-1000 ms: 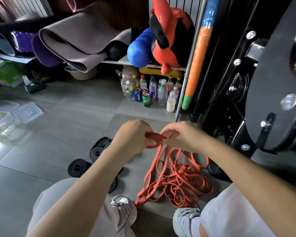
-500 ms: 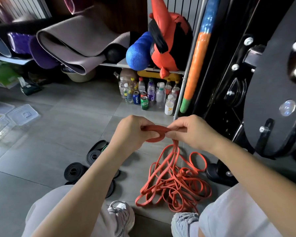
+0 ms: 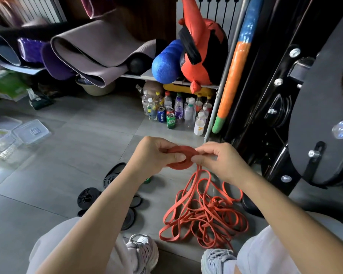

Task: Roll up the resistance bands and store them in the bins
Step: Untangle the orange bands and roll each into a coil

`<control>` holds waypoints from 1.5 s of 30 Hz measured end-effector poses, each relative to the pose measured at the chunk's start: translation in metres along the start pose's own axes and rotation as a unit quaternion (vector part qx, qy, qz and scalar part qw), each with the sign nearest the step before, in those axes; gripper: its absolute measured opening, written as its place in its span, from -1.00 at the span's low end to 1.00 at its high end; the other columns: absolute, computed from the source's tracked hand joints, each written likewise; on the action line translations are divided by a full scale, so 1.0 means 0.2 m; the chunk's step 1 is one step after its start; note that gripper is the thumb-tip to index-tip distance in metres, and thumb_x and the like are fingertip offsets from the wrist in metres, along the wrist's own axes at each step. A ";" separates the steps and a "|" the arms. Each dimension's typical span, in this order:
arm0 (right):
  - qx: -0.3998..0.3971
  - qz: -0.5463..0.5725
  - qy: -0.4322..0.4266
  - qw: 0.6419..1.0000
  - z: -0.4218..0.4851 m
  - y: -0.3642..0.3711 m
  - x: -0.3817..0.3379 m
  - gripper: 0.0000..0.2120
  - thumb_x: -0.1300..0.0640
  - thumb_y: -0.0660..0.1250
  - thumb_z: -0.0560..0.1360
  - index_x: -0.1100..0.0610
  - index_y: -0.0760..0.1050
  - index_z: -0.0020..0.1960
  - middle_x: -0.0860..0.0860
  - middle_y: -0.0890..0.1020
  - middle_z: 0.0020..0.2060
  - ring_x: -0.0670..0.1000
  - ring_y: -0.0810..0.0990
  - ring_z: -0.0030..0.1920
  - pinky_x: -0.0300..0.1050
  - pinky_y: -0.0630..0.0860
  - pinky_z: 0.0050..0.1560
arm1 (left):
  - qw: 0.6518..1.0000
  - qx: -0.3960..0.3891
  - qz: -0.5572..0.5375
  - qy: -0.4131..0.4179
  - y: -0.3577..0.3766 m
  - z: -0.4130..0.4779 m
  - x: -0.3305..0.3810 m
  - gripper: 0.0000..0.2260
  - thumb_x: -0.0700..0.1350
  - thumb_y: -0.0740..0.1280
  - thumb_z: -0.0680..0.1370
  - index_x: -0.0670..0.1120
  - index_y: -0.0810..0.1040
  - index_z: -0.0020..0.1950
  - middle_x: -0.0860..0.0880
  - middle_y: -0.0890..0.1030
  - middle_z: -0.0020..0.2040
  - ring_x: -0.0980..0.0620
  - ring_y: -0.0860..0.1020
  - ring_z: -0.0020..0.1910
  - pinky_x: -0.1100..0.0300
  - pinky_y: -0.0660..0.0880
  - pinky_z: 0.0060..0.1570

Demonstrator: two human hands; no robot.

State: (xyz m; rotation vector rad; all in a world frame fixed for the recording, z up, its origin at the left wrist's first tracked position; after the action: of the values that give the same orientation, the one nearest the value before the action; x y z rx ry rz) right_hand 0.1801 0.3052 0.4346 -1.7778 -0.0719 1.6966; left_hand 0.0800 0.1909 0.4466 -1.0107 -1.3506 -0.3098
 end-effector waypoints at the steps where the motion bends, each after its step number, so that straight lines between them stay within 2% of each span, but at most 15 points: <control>1: -0.009 0.018 0.009 1.000 0.00 0.02 0.01 -0.82 0.16 0.48 0.38 -0.08 0.62 -0.09 -0.14 0.66 -0.18 -0.08 0.63 -0.08 -0.08 0.53 0.11 | 1.000 0.001 -0.017 -0.003 0.00 0.00 -0.01 -0.82 -0.22 0.53 0.34 0.06 0.65 -0.27 0.06 0.66 -0.36 0.04 0.61 -0.29 0.18 0.58 -0.19; 4: -0.010 0.089 0.033 0.995 0.00 0.04 0.03 -0.77 0.27 0.48 0.37 -0.05 0.61 -0.12 -0.04 0.71 -0.18 -0.04 0.68 -0.11 -0.05 0.57 0.10 | 0.998 -0.020 -0.064 -0.015 0.01 -0.01 -0.03 -0.77 -0.23 0.50 0.37 0.12 0.64 -0.30 0.06 0.67 -0.32 0.02 0.63 -0.24 0.09 0.59 -0.14; 6: -0.011 0.106 0.033 0.994 0.01 0.03 0.04 -0.78 0.27 0.47 0.37 -0.03 0.62 -0.13 -0.05 0.71 -0.22 -0.07 0.67 -0.16 -0.07 0.59 0.05 | 0.995 -0.047 -0.089 -0.021 0.02 -0.02 -0.03 -0.83 -0.22 0.44 0.43 0.05 0.64 -0.12 0.00 0.68 -0.13 0.00 0.65 -0.12 0.11 0.62 -0.13; 8: -0.018 0.114 0.031 0.993 0.01 0.03 0.04 -0.79 0.26 0.48 0.36 -0.04 0.61 -0.14 -0.11 0.70 -0.27 -0.12 0.67 -0.19 -0.13 0.58 0.00 | 0.993 -0.051 -0.101 -0.019 0.01 -0.02 -0.03 -0.85 -0.25 0.39 0.47 -0.02 0.61 -0.04 -0.08 0.66 -0.01 -0.04 0.65 -0.05 0.06 0.63 -0.12; 15: 0.019 0.182 0.003 0.983 0.02 0.01 0.00 -0.74 0.37 0.42 0.37 0.01 0.60 -0.12 -0.15 0.69 -0.28 -0.13 0.68 -0.17 -0.28 0.56 -0.06 | 0.998 0.001 -0.060 0.008 0.01 0.00 -0.02 -0.81 -0.27 0.32 0.53 0.04 0.55 -0.14 -0.08 0.62 -0.13 0.00 0.63 -0.15 0.08 0.63 -0.16; 17: 0.019 0.154 0.006 0.988 0.01 0.01 0.01 -0.75 0.35 0.44 0.38 0.01 0.61 -0.11 -0.12 0.70 -0.24 -0.11 0.68 -0.15 -0.21 0.58 -0.02 | 0.999 0.017 0.008 0.027 0.00 0.02 -0.02 -0.84 -0.24 0.34 0.53 0.02 0.56 -0.13 -0.02 0.62 -0.17 0.06 0.60 -0.21 0.19 0.59 -0.18; 19: 0.026 0.063 0.015 0.998 0.01 0.00 0.05 -0.80 0.29 0.47 0.38 0.02 0.65 -0.08 -0.08 0.70 -0.21 -0.11 0.68 -0.16 -0.10 0.60 0.00 | 0.988 0.008 0.143 0.063 0.04 0.02 0.00 -0.90 -0.17 0.38 0.50 -0.02 0.58 -0.02 0.05 0.63 -0.14 0.08 0.60 -0.17 0.17 0.56 -0.12; 21: 0.016 -0.034 0.016 0.999 0.00 0.01 0.07 -0.86 0.22 0.48 0.38 0.05 0.67 -0.09 -0.06 0.71 -0.24 -0.09 0.67 -0.19 0.00 0.59 -0.02 | 0.958 -0.019 0.270 0.095 0.13 0.00 0.00 -0.76 -0.08 0.40 0.48 0.01 0.54 0.13 0.07 0.63 -0.01 0.04 0.59 -0.06 0.12 0.53 -0.03; 24: 0.005 -0.063 0.007 0.998 -0.01 0.02 0.06 -0.88 0.19 0.50 0.37 0.01 0.67 -0.12 -0.08 0.71 -0.26 -0.08 0.67 -0.19 -0.01 0.58 -0.03 | 0.936 0.007 0.331 0.119 0.16 -0.02 0.03 -0.78 -0.07 0.36 0.49 0.06 0.56 0.12 0.07 0.64 -0.01 0.00 0.58 -0.04 0.13 0.49 -0.04; 28: 0.017 0.102 0.029 0.994 -0.01 -0.02 0.05 -0.76 0.28 0.49 0.36 -0.04 0.62 -0.10 -0.09 0.70 -0.20 -0.11 0.68 -0.14 -0.17 0.59 0.01 | 0.982 0.052 0.166 0.070 0.07 0.03 0.01 -0.81 -0.12 0.45 0.43 -0.03 0.65 0.04 0.02 0.68 -0.08 -0.01 0.61 -0.13 0.09 0.54 -0.03; 31: 0.036 0.133 0.039 0.990 0.00 -0.04 0.07 -0.78 0.27 0.51 0.32 0.02 0.61 -0.11 -0.11 0.69 -0.21 -0.13 0.67 -0.15 -0.24 0.58 0.01 | 0.995 0.084 0.051 0.033 0.04 0.02 -0.01 -0.78 -0.17 0.47 0.42 -0.12 0.64 0.06 0.01 0.66 -0.12 -0.12 0.63 -0.25 -0.04 0.60 -0.14; 34: 0.061 0.142 0.053 0.987 0.02 -0.06 0.08 -0.82 0.23 0.53 0.29 0.01 0.61 -0.20 -0.10 0.69 -0.29 -0.07 0.68 -0.19 -0.19 0.60 -0.03 | 0.993 0.108 -0.053 0.005 0.02 0.02 -0.03 -0.80 -0.25 0.44 0.44 -0.15 0.63 0.06 -0.01 0.65 -0.13 -0.10 0.65 -0.23 0.07 0.63 -0.19; 38: 0.087 0.142 0.045 0.985 0.01 -0.09 0.08 -0.82 0.25 0.51 0.33 -0.01 0.61 -0.22 -0.01 0.68 -0.32 -0.03 0.67 -0.24 -0.14 0.62 -0.09 | 0.978 0.120 -0.171 -0.016 0.00 0.02 -0.05 -0.85 -0.28 0.43 0.43 -0.07 0.62 -0.07 -0.10 0.67 -0.14 0.03 0.63 -0.31 0.21 0.61 -0.29; 42: 0.064 0.175 0.014 0.982 0.01 -0.08 0.03 -0.81 0.34 0.44 0.38 0.07 0.60 -0.11 -0.09 0.67 -0.24 -0.18 0.66 -0.21 -0.36 0.54 -0.13 | 0.960 0.065 -0.268 -0.045 0.08 0.02 -0.09 -0.87 -0.26 0.38 0.47 -0.10 0.62 -0.02 -0.12 0.68 -0.16 0.00 0.64 -0.25 0.21 0.62 -0.25; 45: 0.059 0.184 0.018 0.981 0.01 -0.07 0.05 -0.76 0.36 0.42 0.39 0.03 0.60 -0.13 -0.14 0.68 -0.27 -0.17 0.67 -0.20 -0.32 0.57 -0.09 | 0.957 0.027 -0.277 -0.078 0.14 0.02 -0.12 -0.81 -0.26 0.36 0.49 -0.20 0.57 0.10 -0.19 0.65 -0.03 -0.07 0.62 -0.14 0.17 0.60 -0.19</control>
State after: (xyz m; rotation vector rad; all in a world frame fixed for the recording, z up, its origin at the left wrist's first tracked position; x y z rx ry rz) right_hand 0.1864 0.3219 0.4327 -1.8116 0.3881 1.8752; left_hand 0.0920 0.2009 0.4127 -0.6013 -1.7681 -0.6171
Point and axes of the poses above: each hand's wrist, its own z-axis towards the middle knuckle, its own y-axis out of the palm, x = y × z, the point moved 9 cm from there along z, towards the middle knuckle
